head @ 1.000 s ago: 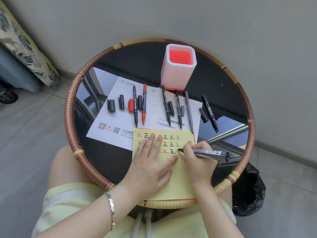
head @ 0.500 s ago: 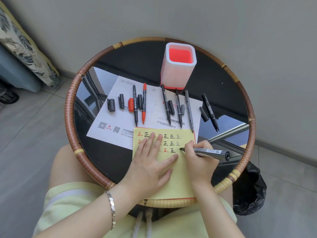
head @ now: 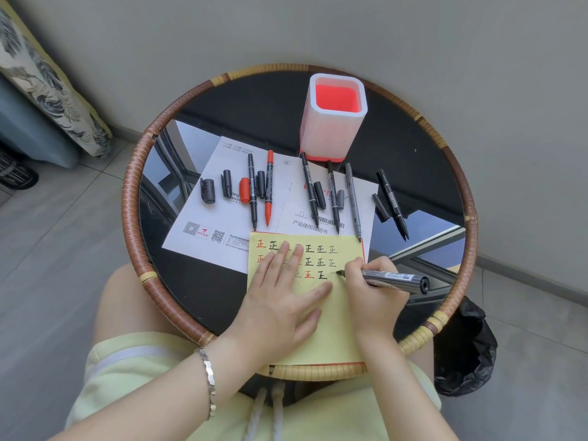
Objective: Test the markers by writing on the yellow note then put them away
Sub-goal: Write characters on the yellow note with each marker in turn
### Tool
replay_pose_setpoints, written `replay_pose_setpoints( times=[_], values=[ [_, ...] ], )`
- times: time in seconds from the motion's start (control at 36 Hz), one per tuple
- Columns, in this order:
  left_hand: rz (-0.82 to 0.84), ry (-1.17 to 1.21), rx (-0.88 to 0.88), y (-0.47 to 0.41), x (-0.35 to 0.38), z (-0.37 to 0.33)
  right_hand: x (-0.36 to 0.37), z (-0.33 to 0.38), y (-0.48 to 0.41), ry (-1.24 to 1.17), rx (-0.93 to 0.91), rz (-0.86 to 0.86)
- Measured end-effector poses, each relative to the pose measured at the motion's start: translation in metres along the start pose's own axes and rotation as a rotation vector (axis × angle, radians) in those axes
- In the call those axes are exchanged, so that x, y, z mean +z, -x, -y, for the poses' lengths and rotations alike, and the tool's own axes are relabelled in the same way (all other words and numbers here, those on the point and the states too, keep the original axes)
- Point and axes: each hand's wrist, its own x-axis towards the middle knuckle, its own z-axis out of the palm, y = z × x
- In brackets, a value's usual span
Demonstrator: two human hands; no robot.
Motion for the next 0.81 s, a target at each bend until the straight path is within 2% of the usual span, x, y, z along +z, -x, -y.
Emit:
replay_pose_setpoints(
  times=[0.17, 0.31, 0.81],
  values=[
    [0.007, -0.006, -0.004, 0.0001, 0.0001, -0.0006, -0.0006, 0.0000, 0.0003, -0.013, -0.019, 0.075],
    [0.017, -0.019, -0.005, 0.0001, -0.0005, -0.0001, -0.0005, -0.0008, 0.0001, -0.028, -0.008, 0.012],
    [0.032, -0.024, -0.012, -0.0001, -0.0011, -0.0001, -0.0019, -0.0008, 0.0000, -0.052, 0.003, 0.057]
  ],
)
